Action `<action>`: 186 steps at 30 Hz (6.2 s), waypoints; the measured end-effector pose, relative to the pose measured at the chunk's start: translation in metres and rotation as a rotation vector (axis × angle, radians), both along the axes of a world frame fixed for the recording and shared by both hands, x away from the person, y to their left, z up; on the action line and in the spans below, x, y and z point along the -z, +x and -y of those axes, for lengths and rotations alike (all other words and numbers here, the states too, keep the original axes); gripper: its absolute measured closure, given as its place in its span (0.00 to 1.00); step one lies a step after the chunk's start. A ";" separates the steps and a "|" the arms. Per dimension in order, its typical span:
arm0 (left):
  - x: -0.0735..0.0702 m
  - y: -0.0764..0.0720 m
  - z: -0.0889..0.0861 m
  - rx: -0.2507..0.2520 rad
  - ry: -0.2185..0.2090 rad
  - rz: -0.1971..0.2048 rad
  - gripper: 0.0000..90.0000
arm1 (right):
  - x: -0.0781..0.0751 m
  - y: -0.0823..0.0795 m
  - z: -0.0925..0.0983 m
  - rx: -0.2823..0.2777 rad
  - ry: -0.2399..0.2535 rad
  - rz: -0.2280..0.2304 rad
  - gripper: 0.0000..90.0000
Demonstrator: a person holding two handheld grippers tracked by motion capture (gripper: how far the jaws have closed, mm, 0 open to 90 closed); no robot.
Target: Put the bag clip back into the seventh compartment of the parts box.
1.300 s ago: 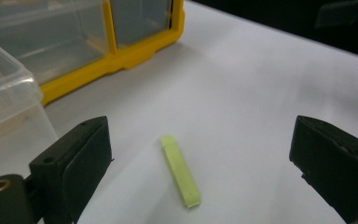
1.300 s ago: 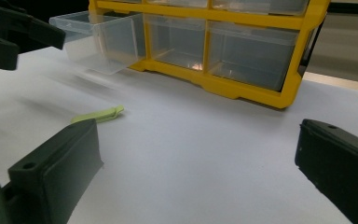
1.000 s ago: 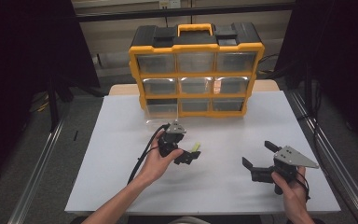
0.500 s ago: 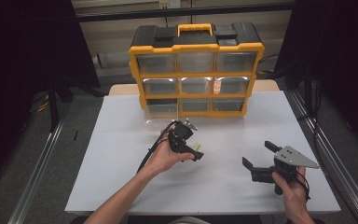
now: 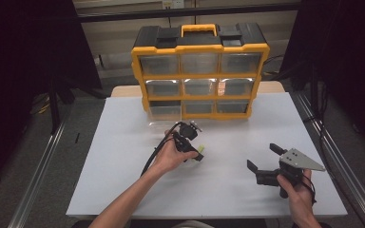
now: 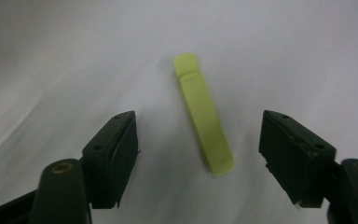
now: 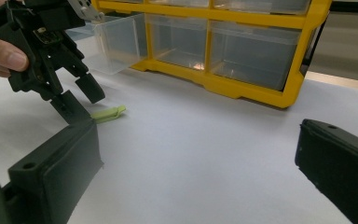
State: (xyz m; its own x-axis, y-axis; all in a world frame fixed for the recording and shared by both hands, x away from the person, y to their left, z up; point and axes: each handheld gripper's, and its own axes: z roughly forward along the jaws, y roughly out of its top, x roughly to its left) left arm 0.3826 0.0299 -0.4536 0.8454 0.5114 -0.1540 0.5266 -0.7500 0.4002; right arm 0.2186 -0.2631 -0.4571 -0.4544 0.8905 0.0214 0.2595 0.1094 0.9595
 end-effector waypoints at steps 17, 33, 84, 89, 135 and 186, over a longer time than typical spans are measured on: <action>0.002 -0.002 0.008 0.020 0.104 0.076 0.53 | 0.001 0.000 0.000 0.000 0.002 -0.011 0.00; 0.001 -0.007 0.008 0.047 0.074 0.064 0.86 | 0.001 0.002 -0.001 0.004 -0.006 -0.010 0.00; -0.032 -0.030 -0.042 0.073 -0.319 0.216 0.87 | 0.001 0.001 0.000 0.009 -0.005 -0.002 0.00; -0.038 -0.036 -0.049 0.083 -0.369 0.237 0.87 | 0.001 0.000 -0.001 0.006 -0.004 0.000 0.00; -0.101 -0.036 -0.124 -0.018 -0.557 0.394 0.87 | -0.001 -0.004 0.003 -0.006 0.026 0.009 0.00; -0.127 0.033 -0.134 -0.113 -0.390 0.339 0.87 | 0.000 -0.003 0.004 0.002 0.032 0.016 0.00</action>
